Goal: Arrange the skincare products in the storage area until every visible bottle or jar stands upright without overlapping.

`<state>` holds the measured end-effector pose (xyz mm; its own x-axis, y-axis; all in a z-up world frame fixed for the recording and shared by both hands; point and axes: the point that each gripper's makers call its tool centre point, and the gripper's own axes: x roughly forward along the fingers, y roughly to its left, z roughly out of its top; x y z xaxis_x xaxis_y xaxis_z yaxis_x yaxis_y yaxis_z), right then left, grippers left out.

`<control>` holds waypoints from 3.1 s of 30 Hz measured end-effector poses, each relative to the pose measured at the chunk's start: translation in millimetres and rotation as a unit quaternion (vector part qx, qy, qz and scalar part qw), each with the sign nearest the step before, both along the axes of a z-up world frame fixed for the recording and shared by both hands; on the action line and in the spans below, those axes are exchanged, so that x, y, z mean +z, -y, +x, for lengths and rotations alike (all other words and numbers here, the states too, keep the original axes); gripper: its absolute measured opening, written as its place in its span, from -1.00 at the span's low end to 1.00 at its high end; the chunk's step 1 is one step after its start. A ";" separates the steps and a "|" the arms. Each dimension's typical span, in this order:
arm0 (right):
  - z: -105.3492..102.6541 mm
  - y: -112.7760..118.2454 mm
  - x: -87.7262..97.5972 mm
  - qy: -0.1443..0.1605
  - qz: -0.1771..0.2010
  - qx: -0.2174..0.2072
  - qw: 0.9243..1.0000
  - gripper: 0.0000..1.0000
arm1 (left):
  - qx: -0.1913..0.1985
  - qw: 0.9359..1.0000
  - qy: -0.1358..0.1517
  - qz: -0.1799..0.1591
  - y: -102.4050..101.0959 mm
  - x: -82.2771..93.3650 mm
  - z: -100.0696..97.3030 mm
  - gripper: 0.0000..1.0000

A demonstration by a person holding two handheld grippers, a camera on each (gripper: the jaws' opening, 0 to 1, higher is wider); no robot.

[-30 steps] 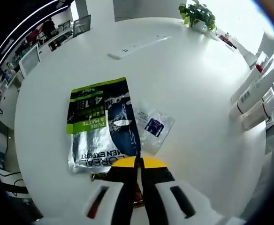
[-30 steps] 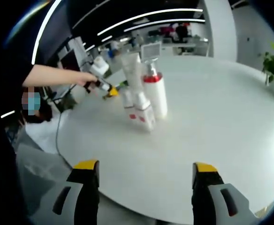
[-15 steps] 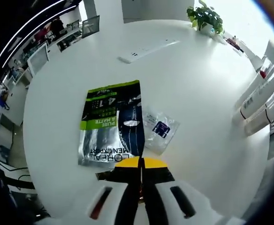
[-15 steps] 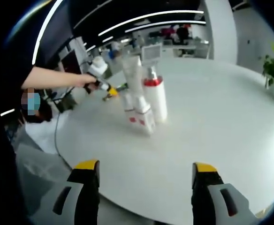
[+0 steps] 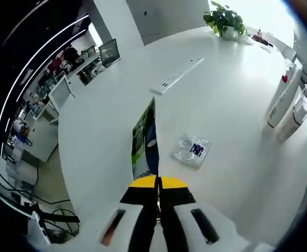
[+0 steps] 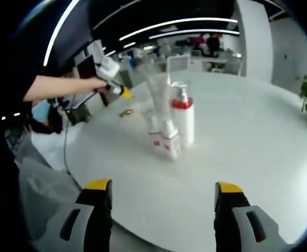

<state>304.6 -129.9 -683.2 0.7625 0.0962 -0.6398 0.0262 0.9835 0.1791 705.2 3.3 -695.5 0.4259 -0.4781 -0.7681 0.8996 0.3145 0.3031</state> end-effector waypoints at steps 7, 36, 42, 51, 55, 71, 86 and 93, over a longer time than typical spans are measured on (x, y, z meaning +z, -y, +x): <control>2.6 -1.0 7.4 0.007 -0.005 0.008 1.000 0.64 | 0.012 0.999 0.038 -0.011 -8.4 23.8 6.3 -1.00; 2.6 -21.4 31.1 0.038 -0.016 0.033 0.999 0.65 | 0.021 0.993 0.060 -0.100 -22.3 106.1 -16.4 -1.00; 12.4 -40.6 44.8 0.059 -0.022 0.077 0.995 0.67 | -0.024 0.994 0.046 -0.099 -20.7 121.2 -56.4 -1.00; 27.3 -74.9 61.1 0.076 -0.052 0.190 0.978 0.68 | -0.076 0.989 -0.008 -0.125 -20.3 133.6 -133.3 -1.00; 32.6 -95.5 61.4 0.070 -0.093 0.256 0.960 0.68 | -0.091 0.987 -0.020 -0.130 -24.0 139.2 -163.0 -1.00; 56.6 -103.4 90.2 0.092 -0.120 0.337 0.929 0.66 | -0.195 0.966 -0.078 -0.153 -18.7 164.0 -268.1 -1.00; 62.9 -130.2 93.7 0.098 -0.139 0.465 0.869 -0.01 | -0.284 0.940 -0.095 -0.161 -3.3 193.8 -346.5 -1.00; 60.7 -129.2 98.3 0.147 -0.202 0.484 0.838 -1.00 | -0.294 0.935 -0.105 -0.167 -1.9 196.5 -355.3 -0.99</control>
